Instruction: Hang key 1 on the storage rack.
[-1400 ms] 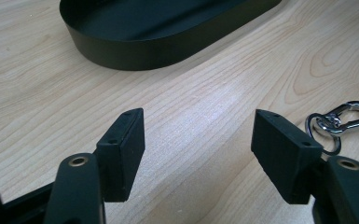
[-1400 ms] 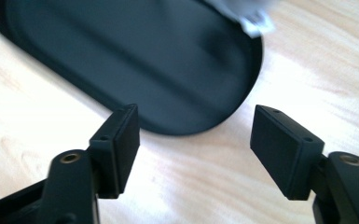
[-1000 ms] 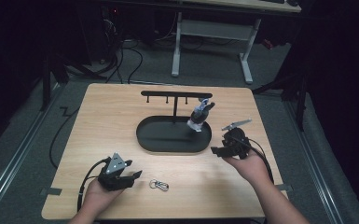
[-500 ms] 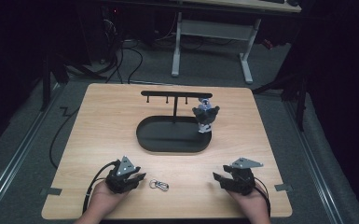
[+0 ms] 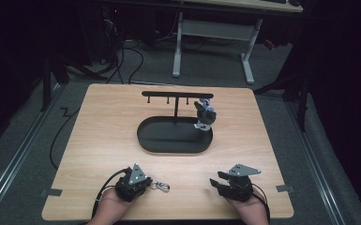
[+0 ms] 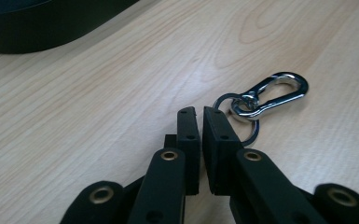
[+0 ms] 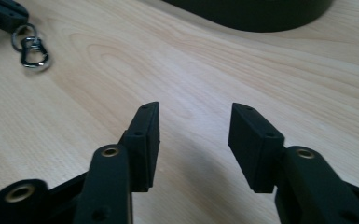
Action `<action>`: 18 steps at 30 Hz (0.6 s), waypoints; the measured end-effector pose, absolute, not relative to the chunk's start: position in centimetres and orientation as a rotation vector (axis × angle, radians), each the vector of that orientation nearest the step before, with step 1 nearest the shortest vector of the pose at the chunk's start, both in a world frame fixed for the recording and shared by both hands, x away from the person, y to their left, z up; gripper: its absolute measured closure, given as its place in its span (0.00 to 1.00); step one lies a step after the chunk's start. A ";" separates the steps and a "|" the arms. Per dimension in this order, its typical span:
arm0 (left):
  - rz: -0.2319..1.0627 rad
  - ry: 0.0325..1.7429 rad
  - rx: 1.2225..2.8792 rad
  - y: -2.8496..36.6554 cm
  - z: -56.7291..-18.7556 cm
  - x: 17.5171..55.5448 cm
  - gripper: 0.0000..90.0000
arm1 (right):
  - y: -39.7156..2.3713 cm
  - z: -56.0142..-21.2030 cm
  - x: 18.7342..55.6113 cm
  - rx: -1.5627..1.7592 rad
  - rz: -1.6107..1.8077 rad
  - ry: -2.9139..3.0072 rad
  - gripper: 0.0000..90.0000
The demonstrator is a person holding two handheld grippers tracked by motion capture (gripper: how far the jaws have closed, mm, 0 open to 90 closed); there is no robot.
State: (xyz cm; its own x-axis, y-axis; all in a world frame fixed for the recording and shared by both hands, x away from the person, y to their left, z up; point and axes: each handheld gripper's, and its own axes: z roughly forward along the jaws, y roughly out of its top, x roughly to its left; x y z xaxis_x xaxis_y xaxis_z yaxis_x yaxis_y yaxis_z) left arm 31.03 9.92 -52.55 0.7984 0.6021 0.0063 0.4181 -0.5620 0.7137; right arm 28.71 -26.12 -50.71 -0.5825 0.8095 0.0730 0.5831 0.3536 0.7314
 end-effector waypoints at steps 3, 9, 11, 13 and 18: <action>0.303 0.718 2.244 9.0 -52.5 30.6 0.95 | -25.2 -50.9 28.6 1.211 1.053 2.354 0.66; 0.299 0.649 2.220 6.9 -52.6 30.0 0.87 | -22.8 -51.5 28.5 1.143 1.060 2.453 0.74; 0.317 0.667 2.188 7.5 -52.4 30.2 0.79 | -21.7 -51.8 28.5 1.095 1.036 2.499 0.77; 0.363 0.698 2.155 8.8 -52.2 30.4 0.71 | -20.7 -51.9 28.6 1.056 1.048 2.529 0.80; 0.443 0.813 2.098 12.6 -52.0 30.7 0.62 | -19.0 -51.4 28.9 0.973 1.145 2.552 1.00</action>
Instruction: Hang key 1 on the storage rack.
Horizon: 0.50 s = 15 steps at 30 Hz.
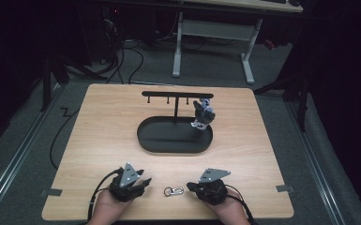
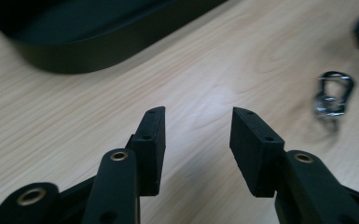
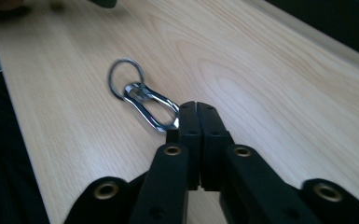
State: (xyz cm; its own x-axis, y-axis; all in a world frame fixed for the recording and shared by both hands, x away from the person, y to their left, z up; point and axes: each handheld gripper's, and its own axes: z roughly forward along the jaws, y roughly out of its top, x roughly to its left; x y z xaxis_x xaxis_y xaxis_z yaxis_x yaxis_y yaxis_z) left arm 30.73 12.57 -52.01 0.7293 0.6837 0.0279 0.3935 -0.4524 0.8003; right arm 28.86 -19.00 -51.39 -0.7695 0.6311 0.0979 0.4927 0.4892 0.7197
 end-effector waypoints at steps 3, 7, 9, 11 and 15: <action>0.451 0.882 2.062 14.1 -52.1 30.7 0.60 | -17.8 -51.3 29.1 0.898 1.162 2.592 1.00; 0.475 0.907 2.058 14.9 -52.1 30.1 0.59 | -16.5 -51.6 29.5 0.856 1.146 2.624 1.00; 0.476 0.905 2.063 15.0 -52.1 30.0 0.58 | -16.2 -51.7 29.6 0.843 1.143 2.629 1.00; 0.481 0.901 2.066 15.0 -52.2 29.9 0.58 | -15.7 -52.0 29.9 0.835 1.125 2.655 1.00; 0.473 0.886 2.067 14.7 -52.1 30.0 0.58 | -15.7 -52.3 29.8 0.830 1.089 2.661 1.00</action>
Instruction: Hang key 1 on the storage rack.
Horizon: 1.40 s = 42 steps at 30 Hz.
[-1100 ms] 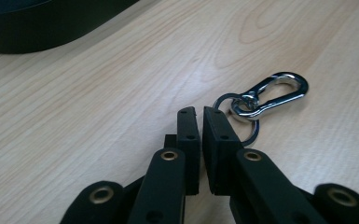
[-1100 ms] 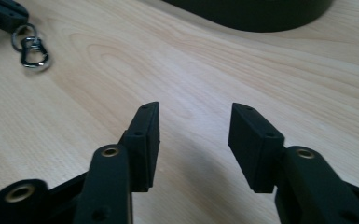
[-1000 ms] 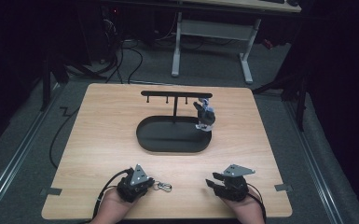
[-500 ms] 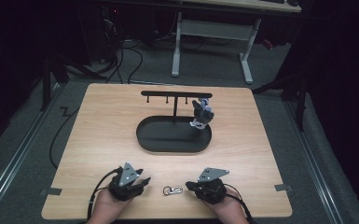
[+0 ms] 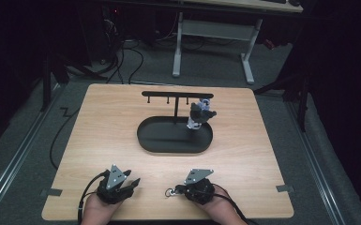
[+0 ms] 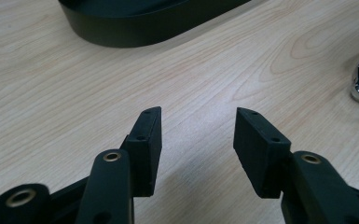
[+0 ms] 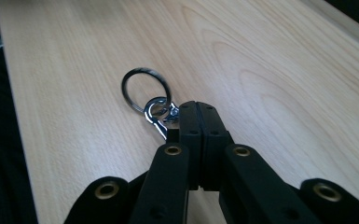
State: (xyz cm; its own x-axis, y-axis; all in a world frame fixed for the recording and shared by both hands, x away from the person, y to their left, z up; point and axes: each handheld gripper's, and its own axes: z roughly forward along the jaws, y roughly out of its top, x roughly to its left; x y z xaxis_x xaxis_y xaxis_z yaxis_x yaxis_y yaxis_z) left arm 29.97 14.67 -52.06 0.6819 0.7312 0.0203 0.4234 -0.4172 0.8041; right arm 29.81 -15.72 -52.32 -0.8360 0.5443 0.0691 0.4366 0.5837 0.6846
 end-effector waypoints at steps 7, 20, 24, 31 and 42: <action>0.460 0.809 2.071 13.2 -51.5 30.4 0.58 | -20.1 -52.2 30.4 1.016 1.020 2.525 1.00; 0.443 0.701 2.095 11.0 -51.3 31.5 0.58 | -30.9 -52.1 30.2 1.411 0.895 2.197 1.00; 0.442 0.700 2.095 10.9 -51.3 31.7 0.58 | -31.5 -51.6 29.6 1.445 0.930 2.158 0.98; 0.448 0.708 2.099 11.0 -51.3 31.9 0.58 | -31.9 -50.5 26.8 1.422 0.973 2.173 1.00; 0.461 0.733 2.100 11.5 -51.5 31.6 0.58 | -29.8 -51.2 27.6 1.358 0.982 2.289 1.00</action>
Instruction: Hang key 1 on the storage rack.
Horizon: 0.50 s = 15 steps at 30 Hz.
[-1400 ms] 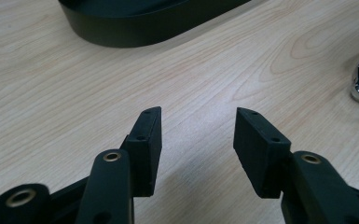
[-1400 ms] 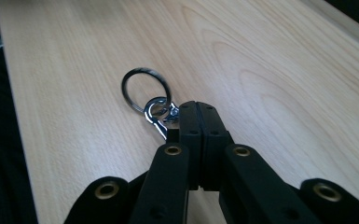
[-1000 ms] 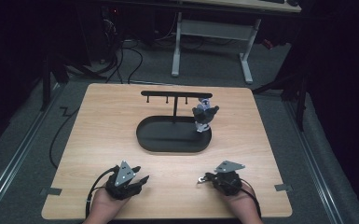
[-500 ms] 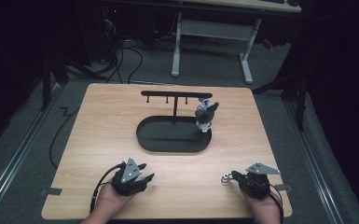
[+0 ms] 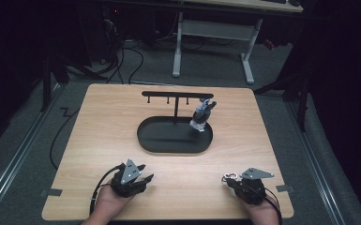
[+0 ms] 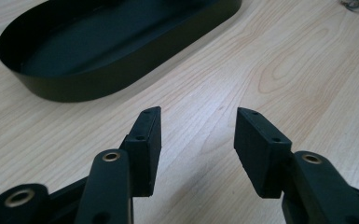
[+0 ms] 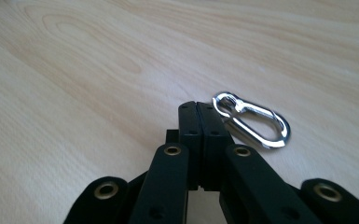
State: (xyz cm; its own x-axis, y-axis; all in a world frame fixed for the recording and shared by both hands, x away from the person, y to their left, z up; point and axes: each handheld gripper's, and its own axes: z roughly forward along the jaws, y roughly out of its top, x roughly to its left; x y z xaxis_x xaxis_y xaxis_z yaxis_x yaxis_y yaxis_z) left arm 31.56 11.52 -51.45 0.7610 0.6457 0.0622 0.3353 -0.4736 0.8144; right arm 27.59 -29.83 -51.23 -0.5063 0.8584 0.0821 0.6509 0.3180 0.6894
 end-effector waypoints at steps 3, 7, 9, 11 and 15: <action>0.469 0.755 2.095 12.1 -51.6 31.2 0.58 | -29.0 -51.4 28.8 1.323 0.981 2.305 1.00; 0.489 0.793 2.075 13.4 -51.4 30.5 0.58 | -28.5 -51.5 30.3 1.314 0.996 2.321 0.99; 0.494 0.811 2.068 13.8 -51.4 30.4 0.58 | -28.6 -50.9 30.4 1.303 1.028 2.306 0.99; 0.500 0.822 2.065 14.2 -51.4 30.4 0.58 | -29.3 -50.3 30.2 1.299 1.060 2.260 0.99; 0.507 0.836 2.066 14.4 -51.5 30.4 0.58 | -31.5 -50.2 30.7 1.365 1.002 2.180 0.99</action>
State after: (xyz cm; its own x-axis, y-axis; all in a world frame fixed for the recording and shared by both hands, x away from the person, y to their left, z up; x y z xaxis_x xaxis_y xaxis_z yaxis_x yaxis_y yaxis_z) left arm 30.36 14.43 -51.49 0.6972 0.7147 0.0560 0.3797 -0.4344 0.8167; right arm 30.74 -31.53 -50.22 -0.4567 0.8881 0.0524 0.6182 0.2744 0.7366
